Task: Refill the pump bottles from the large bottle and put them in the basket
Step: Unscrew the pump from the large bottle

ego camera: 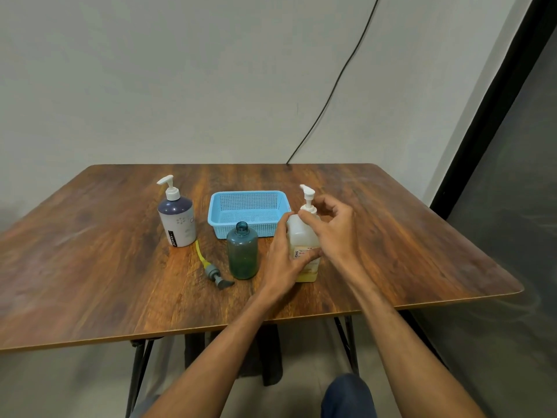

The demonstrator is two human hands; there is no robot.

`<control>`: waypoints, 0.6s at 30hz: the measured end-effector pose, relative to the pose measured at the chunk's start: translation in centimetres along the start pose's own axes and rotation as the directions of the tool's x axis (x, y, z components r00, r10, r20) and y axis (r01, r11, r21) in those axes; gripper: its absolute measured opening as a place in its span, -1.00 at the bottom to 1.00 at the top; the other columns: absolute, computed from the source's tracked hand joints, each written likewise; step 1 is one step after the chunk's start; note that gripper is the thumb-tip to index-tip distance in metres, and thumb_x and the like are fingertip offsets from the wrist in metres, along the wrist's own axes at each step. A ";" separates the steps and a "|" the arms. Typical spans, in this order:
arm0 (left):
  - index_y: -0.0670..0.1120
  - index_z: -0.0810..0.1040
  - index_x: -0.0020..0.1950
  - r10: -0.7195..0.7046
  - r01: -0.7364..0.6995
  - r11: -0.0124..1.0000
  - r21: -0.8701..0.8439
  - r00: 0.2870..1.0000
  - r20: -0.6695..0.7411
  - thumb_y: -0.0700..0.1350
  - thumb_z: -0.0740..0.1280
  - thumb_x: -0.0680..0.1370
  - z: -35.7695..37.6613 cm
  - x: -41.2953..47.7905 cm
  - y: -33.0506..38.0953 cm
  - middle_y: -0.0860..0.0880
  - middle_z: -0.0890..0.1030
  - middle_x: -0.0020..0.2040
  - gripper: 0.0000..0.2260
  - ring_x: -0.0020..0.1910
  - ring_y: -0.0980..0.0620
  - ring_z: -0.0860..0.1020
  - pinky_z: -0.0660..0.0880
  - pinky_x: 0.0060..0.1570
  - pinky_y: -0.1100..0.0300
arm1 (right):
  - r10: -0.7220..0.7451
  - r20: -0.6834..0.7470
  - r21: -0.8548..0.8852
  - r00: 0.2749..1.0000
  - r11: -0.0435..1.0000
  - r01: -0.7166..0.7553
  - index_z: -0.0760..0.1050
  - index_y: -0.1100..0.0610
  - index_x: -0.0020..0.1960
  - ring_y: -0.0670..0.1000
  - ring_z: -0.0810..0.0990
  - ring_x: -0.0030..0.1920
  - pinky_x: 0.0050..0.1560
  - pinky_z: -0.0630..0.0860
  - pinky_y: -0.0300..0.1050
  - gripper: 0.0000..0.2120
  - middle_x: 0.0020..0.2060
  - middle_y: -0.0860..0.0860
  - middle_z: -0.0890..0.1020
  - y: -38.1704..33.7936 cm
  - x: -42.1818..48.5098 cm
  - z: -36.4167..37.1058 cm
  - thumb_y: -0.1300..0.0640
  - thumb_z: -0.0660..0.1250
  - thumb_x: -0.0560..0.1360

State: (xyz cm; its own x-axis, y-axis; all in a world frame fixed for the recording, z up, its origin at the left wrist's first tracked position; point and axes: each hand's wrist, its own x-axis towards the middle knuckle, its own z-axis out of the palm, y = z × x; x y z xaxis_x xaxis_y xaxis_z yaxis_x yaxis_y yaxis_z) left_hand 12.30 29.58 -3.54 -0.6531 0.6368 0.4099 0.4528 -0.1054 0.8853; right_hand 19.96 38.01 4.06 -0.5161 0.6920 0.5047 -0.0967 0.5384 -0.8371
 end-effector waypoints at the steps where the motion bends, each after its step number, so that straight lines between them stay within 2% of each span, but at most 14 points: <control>1: 0.14 0.17 0.54 0.002 -0.002 1.000 -0.007 1.000 0.003 0.18 0.52 0.39 0.0 0.0 0.1 0.03 0.53 0.31 -0.18 0.19 0.11 0.59 0.63 0.11 -0.02 | 0.010 0.046 0.044 0.999 0.999 -0.012 0.66 0.16 0.06 -0.24 0.63 -0.15 -0.22 0.53 -0.34 -0.83 -0.09 -0.07 0.69 0.1 0.1 -0.2 0.23 0.47 0.48; 4: 0.20 0.16 0.52 0.003 -0.002 1.000 -0.010 1.000 0.008 0.17 0.52 0.40 0.1 0.0 0.2 0.05 0.51 0.32 -0.20 0.19 0.12 0.58 0.63 0.12 -0.01 | -0.007 0.065 0.062 0.998 0.998 0.003 0.66 0.03 0.04 -0.12 0.64 -0.07 -0.12 0.57 -0.22 -0.83 -0.05 -0.09 0.67 0.2 0.3 -0.3 0.15 0.43 0.45; 7: 0.32 0.08 0.52 0.001 -0.001 1.000 0.007 1.000 -0.002 0.10 0.52 0.42 0.1 -0.1 0.1 0.09 0.48 0.37 -0.17 0.23 0.20 0.55 0.61 0.19 0.00 | -0.063 0.012 -0.080 0.998 0.995 0.064 0.63 0.08 0.01 -0.10 0.56 -0.08 -0.14 0.51 -0.31 -0.74 -0.07 -0.03 0.57 0.4 0.3 0.2 0.05 0.57 0.37; 10: 0.50 0.07 0.41 0.005 -0.005 1.000 -0.005 1.000 -0.007 0.24 0.51 0.35 0.0 -0.1 0.2 0.07 0.52 0.33 -0.20 0.21 0.13 0.59 0.63 0.14 -0.04 | -0.060 -0.041 -0.056 0.997 0.997 0.058 0.61 0.12 -0.04 -0.15 0.57 -0.20 -0.22 0.50 -0.31 -0.75 -0.16 -0.03 0.65 -0.1 0.4 -0.3 0.13 0.60 0.35; 12: 0.51 0.09 0.38 0.005 -0.005 1.000 -0.020 1.000 -0.004 0.28 0.52 0.33 -0.2 -0.2 0.4 0.10 0.54 0.30 -0.22 0.18 0.13 0.60 0.64 0.10 -0.04 | -0.048 -0.004 0.008 0.999 0.999 0.048 0.62 0.15 -0.04 -0.18 0.61 -0.21 -0.21 0.54 -0.32 -0.78 -0.17 -0.04 0.68 -0.4 0.5 -0.8 0.23 0.57 0.35; 15: 0.53 0.10 0.34 0.025 -0.025 1.000 -0.018 1.000 0.005 0.29 0.50 0.33 -0.2 -0.3 0.8 0.24 0.50 0.25 -0.26 0.19 0.18 0.58 0.64 0.11 0.01 | -0.056 0.025 0.039 0.998 0.998 0.055 0.63 0.13 -0.05 -0.14 0.65 -0.14 -0.13 0.60 -0.24 -0.79 -0.15 -0.07 0.70 -0.4 0.5 -1.2 0.28 0.54 0.35; 18: 0.51 0.12 0.34 0.024 -0.024 0.999 -0.021 1.000 0.005 0.21 0.53 0.37 -0.2 -0.2 0.7 0.19 0.51 0.25 -0.26 0.17 0.13 0.59 0.64 0.10 -0.03 | -0.037 0.048 0.054 0.998 0.998 0.035 0.64 0.12 -0.04 -0.05 0.69 -0.08 -0.04 0.67 -0.07 -0.78 -0.12 -0.04 0.72 -0.2 0.7 -1.1 0.28 0.53 0.34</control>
State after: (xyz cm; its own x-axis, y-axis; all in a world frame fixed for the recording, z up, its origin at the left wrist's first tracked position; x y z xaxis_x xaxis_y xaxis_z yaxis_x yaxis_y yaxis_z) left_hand 12.65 29.23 -2.95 -0.6386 0.6383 0.4298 0.4554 -0.1368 0.8797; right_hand 20.53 38.92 4.81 -0.5524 0.6477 0.5248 -0.1600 0.5355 -0.8293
